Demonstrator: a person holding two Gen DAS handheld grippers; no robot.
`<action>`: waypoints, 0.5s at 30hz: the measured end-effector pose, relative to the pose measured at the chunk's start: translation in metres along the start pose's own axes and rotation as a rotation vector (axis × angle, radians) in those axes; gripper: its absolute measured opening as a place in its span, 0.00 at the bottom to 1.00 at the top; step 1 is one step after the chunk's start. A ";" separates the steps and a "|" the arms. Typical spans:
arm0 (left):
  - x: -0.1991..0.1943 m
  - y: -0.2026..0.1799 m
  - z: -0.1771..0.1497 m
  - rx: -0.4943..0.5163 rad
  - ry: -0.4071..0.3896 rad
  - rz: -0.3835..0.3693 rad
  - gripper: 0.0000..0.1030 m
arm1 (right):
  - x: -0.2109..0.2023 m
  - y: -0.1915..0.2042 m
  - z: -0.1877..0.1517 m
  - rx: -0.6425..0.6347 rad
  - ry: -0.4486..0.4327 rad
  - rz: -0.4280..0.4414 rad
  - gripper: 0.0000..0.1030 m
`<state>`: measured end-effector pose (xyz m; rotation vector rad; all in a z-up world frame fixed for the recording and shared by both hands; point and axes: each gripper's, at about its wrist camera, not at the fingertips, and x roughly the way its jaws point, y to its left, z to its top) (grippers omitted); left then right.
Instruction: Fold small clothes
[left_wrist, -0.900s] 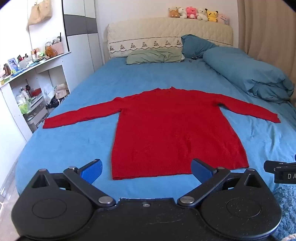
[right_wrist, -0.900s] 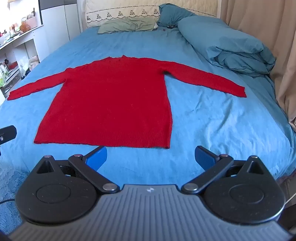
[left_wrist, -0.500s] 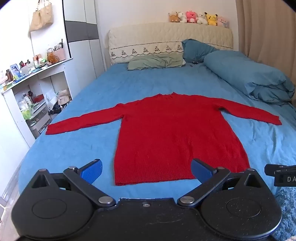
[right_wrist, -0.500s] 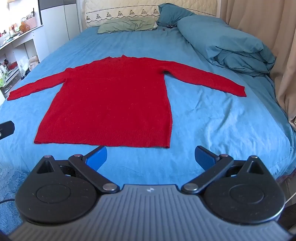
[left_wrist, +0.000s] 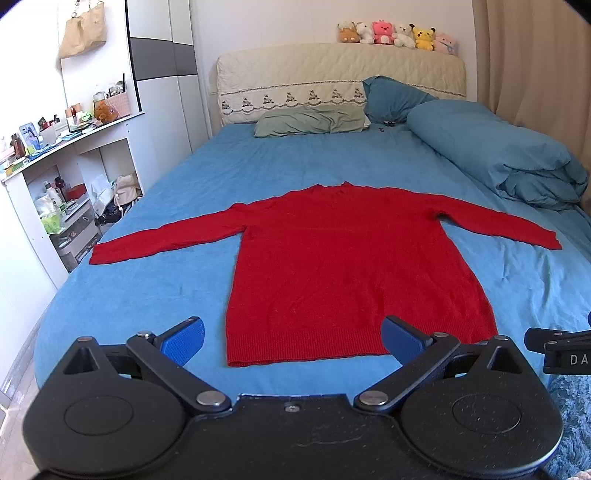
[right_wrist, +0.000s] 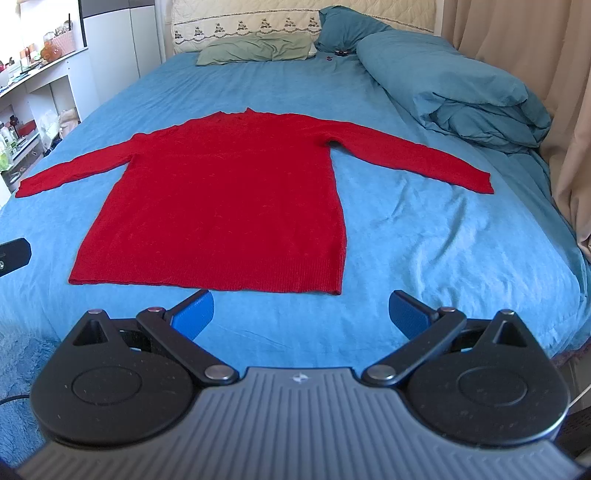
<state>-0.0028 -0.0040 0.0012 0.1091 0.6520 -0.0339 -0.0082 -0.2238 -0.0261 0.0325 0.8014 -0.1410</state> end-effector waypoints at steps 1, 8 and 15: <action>0.000 0.000 0.000 0.001 0.000 0.000 1.00 | 0.000 0.000 0.000 -0.001 0.000 0.000 1.00; -0.001 -0.002 -0.001 0.010 -0.007 0.003 1.00 | 0.004 0.003 0.001 0.000 0.006 0.005 1.00; -0.002 -0.002 -0.002 0.014 -0.012 -0.002 1.00 | 0.002 0.001 0.002 -0.002 0.006 0.011 1.00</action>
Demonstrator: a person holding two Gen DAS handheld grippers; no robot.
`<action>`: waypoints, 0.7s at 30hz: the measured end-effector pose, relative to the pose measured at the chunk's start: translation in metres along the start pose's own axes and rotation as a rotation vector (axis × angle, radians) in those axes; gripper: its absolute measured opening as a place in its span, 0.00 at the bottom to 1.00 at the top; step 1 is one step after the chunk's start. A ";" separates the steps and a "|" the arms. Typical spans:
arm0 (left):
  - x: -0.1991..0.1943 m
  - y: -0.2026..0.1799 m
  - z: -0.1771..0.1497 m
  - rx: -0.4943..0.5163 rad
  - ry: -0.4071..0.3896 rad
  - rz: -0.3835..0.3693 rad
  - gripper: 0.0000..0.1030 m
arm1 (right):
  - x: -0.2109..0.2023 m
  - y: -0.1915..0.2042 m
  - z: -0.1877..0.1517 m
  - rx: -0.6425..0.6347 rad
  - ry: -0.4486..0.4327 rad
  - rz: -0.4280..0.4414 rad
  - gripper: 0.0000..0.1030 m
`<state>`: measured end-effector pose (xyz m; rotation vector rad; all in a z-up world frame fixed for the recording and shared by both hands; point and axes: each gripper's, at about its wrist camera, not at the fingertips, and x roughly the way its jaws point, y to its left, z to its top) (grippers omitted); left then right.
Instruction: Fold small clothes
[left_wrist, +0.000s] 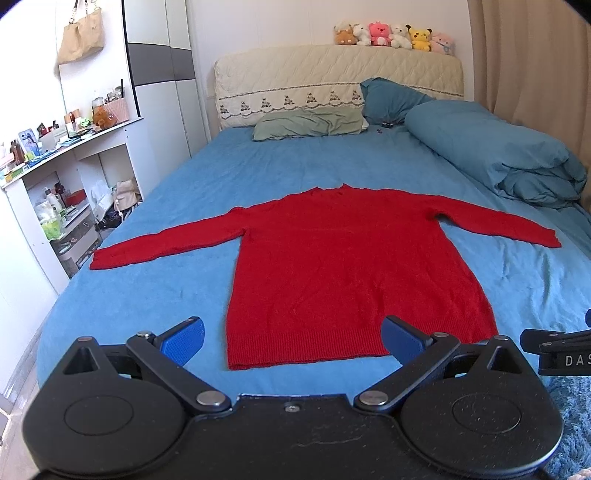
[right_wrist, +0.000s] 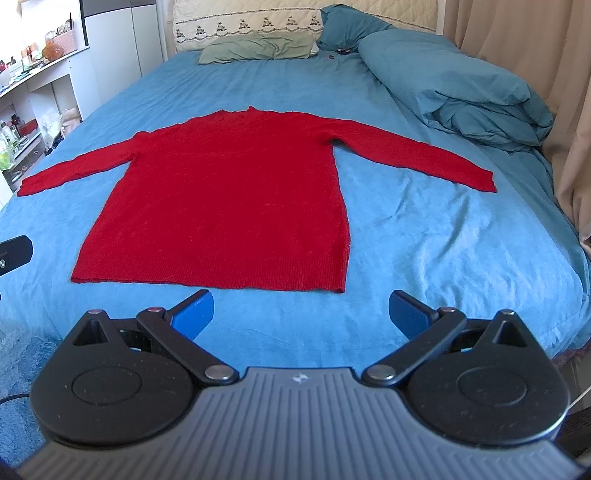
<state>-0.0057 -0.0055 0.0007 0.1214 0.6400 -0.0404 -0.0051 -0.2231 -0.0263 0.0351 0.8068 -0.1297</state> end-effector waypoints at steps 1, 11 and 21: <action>0.000 0.001 0.000 -0.002 0.001 -0.003 1.00 | 0.000 0.000 0.000 0.000 0.000 0.001 1.00; 0.000 0.003 -0.001 -0.003 0.002 -0.007 1.00 | 0.000 0.000 0.000 -0.001 0.000 0.000 1.00; 0.000 0.003 0.000 0.000 0.004 -0.012 1.00 | 0.000 0.001 0.000 -0.001 0.001 0.001 1.00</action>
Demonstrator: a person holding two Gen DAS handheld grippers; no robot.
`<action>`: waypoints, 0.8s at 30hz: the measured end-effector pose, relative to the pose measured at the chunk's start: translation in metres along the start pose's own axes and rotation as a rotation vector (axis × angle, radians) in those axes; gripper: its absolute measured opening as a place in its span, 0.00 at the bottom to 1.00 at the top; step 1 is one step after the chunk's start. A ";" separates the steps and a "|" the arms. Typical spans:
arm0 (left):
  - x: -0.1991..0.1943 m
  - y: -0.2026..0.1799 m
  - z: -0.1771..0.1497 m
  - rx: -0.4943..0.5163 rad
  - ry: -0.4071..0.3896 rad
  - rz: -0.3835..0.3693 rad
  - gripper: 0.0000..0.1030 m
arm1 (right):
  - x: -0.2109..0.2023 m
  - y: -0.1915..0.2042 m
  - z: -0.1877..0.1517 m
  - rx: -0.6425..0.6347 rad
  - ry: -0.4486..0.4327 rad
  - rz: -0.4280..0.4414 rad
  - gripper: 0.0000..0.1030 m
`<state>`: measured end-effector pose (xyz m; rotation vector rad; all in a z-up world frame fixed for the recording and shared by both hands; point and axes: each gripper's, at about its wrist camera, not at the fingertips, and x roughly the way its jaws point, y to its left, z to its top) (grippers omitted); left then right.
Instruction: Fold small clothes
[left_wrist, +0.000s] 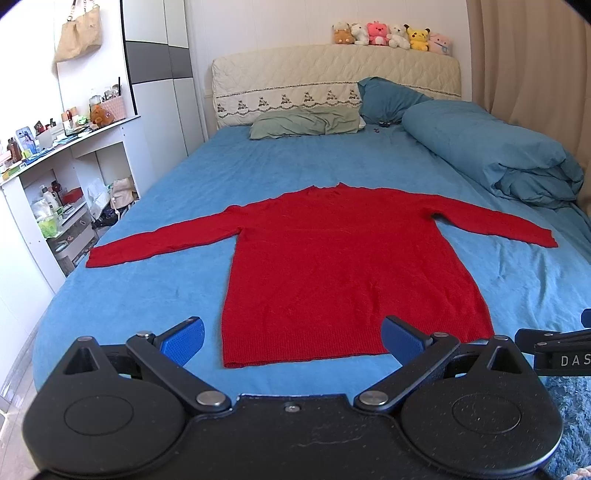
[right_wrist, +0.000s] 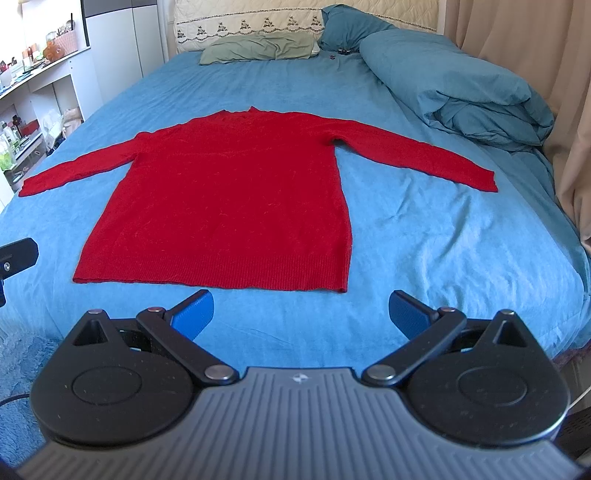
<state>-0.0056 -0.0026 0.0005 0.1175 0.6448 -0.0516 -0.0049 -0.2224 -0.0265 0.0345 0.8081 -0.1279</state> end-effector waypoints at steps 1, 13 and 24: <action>0.000 0.000 0.000 -0.001 0.001 -0.001 1.00 | 0.000 0.000 0.000 -0.001 0.000 0.001 1.00; 0.000 0.002 0.001 -0.002 0.002 -0.004 1.00 | 0.000 0.002 -0.001 -0.001 -0.001 0.004 1.00; 0.000 0.003 0.001 -0.002 0.003 -0.003 1.00 | 0.000 0.002 -0.001 -0.001 -0.001 0.005 1.00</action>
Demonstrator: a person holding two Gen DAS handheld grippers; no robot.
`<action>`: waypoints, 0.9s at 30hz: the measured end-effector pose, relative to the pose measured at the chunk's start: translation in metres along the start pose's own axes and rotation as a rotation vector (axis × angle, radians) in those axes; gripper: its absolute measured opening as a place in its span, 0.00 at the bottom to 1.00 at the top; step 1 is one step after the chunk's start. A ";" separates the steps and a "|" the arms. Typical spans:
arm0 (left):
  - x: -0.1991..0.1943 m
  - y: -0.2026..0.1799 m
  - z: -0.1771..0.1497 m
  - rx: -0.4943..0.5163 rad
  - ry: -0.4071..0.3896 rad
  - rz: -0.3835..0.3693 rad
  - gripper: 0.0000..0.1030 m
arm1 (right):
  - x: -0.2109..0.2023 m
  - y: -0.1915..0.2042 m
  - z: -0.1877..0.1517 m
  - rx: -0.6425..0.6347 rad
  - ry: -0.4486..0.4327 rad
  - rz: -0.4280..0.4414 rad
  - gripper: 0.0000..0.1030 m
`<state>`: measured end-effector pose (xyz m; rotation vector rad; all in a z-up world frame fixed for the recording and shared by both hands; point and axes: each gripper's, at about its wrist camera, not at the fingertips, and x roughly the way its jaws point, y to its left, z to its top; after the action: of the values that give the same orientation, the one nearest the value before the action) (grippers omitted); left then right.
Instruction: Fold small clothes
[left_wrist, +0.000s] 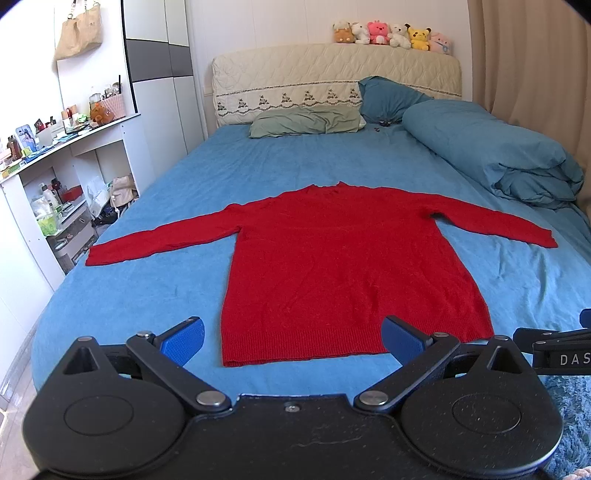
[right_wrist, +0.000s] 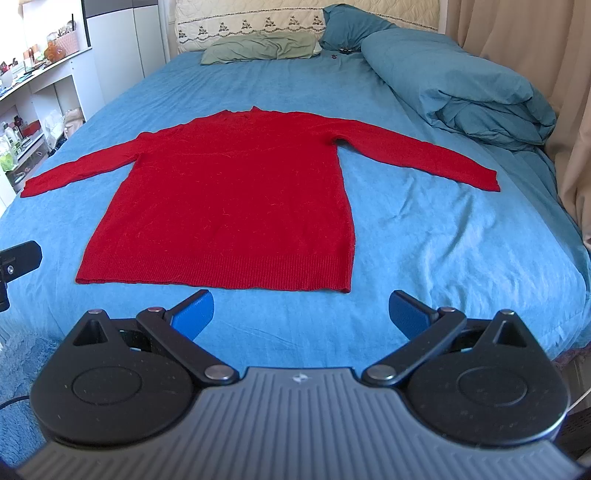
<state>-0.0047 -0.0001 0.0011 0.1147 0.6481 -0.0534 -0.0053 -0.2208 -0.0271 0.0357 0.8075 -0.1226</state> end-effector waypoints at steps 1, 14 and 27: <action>0.000 0.000 0.000 0.000 0.000 0.000 1.00 | 0.000 0.000 0.000 0.000 0.000 0.000 1.00; 0.002 0.000 0.004 -0.011 0.013 0.014 1.00 | 0.001 0.001 0.003 0.004 -0.003 -0.004 1.00; 0.032 -0.021 0.096 0.029 -0.127 -0.015 1.00 | 0.022 -0.072 0.090 0.136 -0.103 -0.109 1.00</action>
<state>0.0771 -0.0329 0.0557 0.1330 0.5218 -0.0842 0.0655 -0.3014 0.0199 0.1134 0.6968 -0.2800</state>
